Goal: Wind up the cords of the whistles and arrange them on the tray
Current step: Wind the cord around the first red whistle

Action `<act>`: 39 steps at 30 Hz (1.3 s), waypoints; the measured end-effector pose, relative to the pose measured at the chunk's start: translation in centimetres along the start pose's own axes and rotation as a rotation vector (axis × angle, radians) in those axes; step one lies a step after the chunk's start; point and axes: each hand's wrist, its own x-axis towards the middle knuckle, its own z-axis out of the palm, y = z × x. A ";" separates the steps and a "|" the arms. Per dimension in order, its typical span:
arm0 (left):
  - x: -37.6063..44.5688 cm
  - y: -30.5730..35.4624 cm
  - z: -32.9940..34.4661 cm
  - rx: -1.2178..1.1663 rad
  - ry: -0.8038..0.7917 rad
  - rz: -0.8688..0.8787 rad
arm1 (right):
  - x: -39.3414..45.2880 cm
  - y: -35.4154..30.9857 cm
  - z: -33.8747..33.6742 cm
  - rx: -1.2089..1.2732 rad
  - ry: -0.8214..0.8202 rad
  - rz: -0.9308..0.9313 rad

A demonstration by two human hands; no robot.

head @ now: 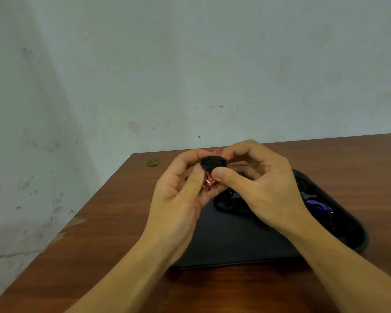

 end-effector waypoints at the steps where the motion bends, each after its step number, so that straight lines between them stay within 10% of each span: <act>1: 0.0 0.0 0.0 0.056 0.001 0.038 | 0.0 0.0 0.0 0.014 0.004 0.018; 26: 0.5 0.3 -1.1 -0.105 0.061 -0.231 | 0.8 0.4 -1.7 -0.112 -0.273 0.072; 35: 0.7 -0.8 -2.0 0.041 0.127 -0.148 | 0.0 2.4 -0.3 -0.525 -0.136 -0.240; 39: 1.2 -1.0 -2.9 0.169 0.065 -0.027 | 0.0 2.6 -0.2 -0.168 -0.033 -0.006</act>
